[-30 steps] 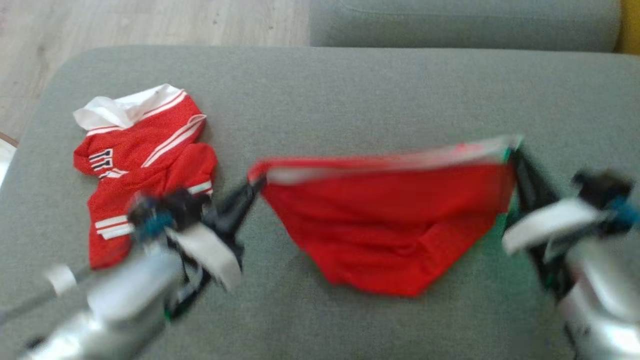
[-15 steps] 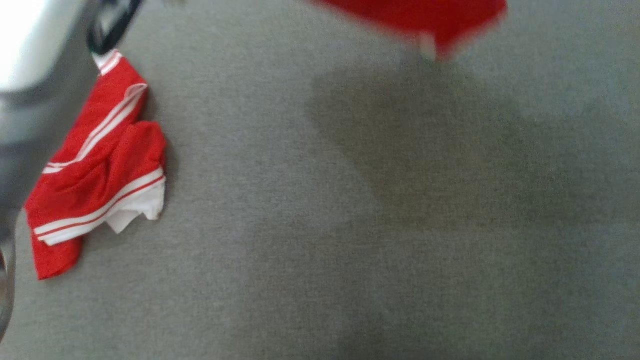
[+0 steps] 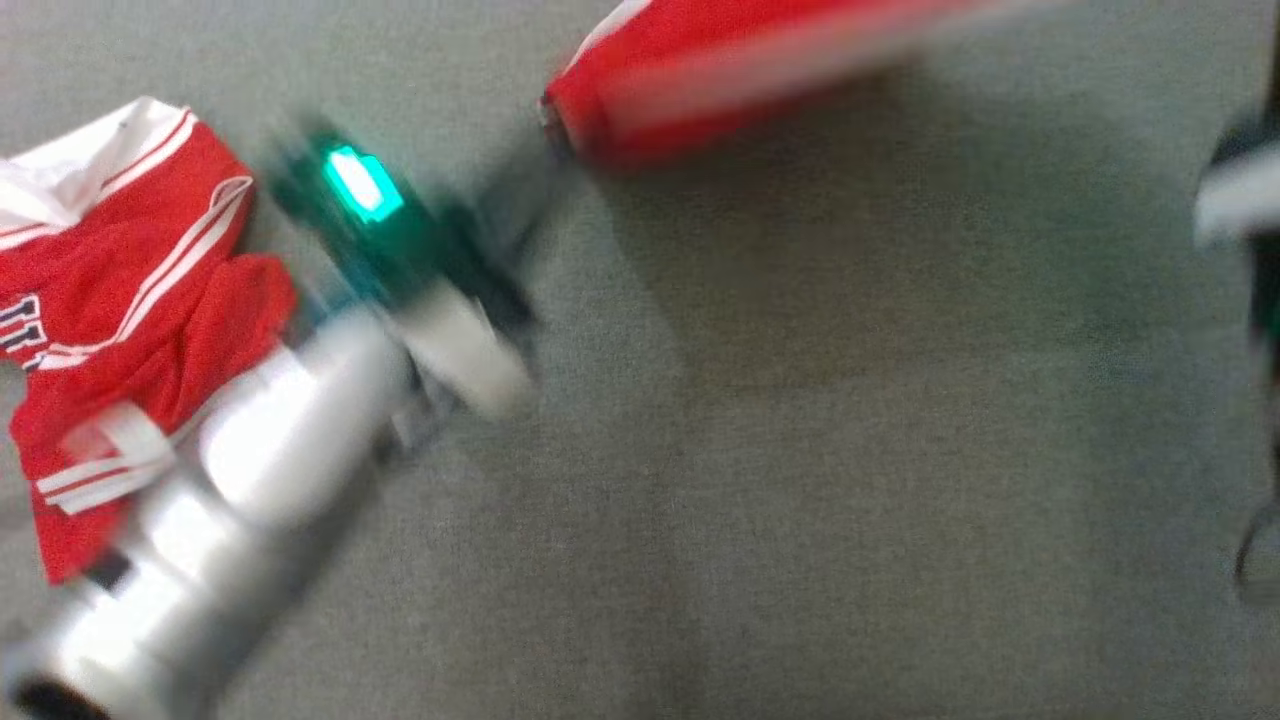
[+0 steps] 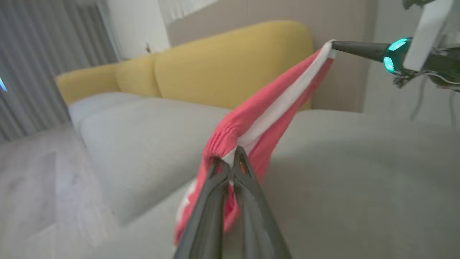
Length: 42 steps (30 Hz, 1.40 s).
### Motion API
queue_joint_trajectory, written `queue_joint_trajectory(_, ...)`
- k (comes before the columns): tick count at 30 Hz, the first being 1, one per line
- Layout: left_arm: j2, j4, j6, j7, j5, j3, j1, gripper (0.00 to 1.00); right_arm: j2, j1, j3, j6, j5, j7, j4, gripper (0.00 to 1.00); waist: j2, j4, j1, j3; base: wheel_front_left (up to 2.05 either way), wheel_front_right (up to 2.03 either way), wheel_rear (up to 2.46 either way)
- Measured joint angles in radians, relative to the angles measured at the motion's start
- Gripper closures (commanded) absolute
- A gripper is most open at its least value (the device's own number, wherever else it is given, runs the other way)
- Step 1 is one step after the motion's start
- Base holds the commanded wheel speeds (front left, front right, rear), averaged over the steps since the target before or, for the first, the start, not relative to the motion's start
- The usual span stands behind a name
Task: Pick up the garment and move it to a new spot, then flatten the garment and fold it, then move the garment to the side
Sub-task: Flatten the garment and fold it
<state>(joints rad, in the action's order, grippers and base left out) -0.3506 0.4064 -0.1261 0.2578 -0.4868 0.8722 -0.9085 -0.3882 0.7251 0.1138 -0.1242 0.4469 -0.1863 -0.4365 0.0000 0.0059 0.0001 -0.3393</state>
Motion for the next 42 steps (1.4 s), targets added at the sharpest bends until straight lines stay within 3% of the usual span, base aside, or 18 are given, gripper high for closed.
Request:
queue_joint_trajectory(6, -0.002, -0.035, -0.006, 0.000, 0.013, 0.188, 0.299, 1.00, 0.041, -0.389, -0.081, 0.000, 0.030, 0.045, 0.107, 1.00, 0.0000, -0.010, -0.0003, 0.067, 0.00, 0.00, 0.00)
queue_joint_trajectory(9, -0.024, -0.035, -0.005, 0.000, 0.023, 0.193, 0.418, 1.00, 0.077, -0.546, -0.123, 0.000, 0.035, 0.068, 0.193, 1.00, 0.0000, -0.021, -0.0004, 0.111, 0.00, 0.00, 0.00)
queue_joint_trajectory(15, -0.055, -0.104, 0.054, 0.000, 0.022, 0.172, 0.611, 1.00, 0.135, -0.818, -0.218, 0.000, 0.039, 0.138, 0.378, 1.00, 0.0001, -0.054, -0.0004, 0.192, 0.00, 0.00, 0.00)
queue_joint_trajectory(22, -0.109, -0.246, 0.101, -0.001, 0.008, 0.162, 0.713, 1.00, 0.185, -0.984, -0.334, 0.000, 0.025, 0.237, 0.623, 1.00, 0.0001, -0.075, -0.0004, 0.246, 0.00, 0.00, 0.00)
queue_joint_trajectory(26, -0.112, -0.312, 0.103, -0.011, -0.042, 0.135, 0.712, 1.00, 0.201, -0.981, -0.377, 0.000, 0.002, 0.286, 0.693, 1.00, 0.0001, -0.053, -0.0002, 0.242, 0.00, 0.00, 0.00)
queue_joint_trajectory(32, -0.086, -0.315, 0.050, -0.040, -0.095, 0.124, 0.652, 1.00, 0.207, -0.862, -0.400, 0.000, -0.047, 0.329, 0.666, 1.00, 0.0001, 0.002, -0.0001, 0.216, 0.00, 0.00, 0.00)
queue_joint_trajectory(37, -0.015, -0.255, 0.011, -0.062, -0.193, 0.113, 0.529, 1.00, 0.187, -0.648, -0.392, 0.000, -0.102, 0.372, 0.551, 1.00, 0.0000, 0.075, 0.0001, 0.176, 0.00, 0.00, 0.00)
queue_joint_trajectory(42, 0.038, -0.191, 0.001, -0.086, -0.337, 0.130, 0.459, 1.00, 0.148, -0.474, -0.346, 0.000, -0.154, 0.404, 0.407, 1.00, 0.0000, 0.147, 0.0002, 0.125, 0.00, 0.00, 0.00)
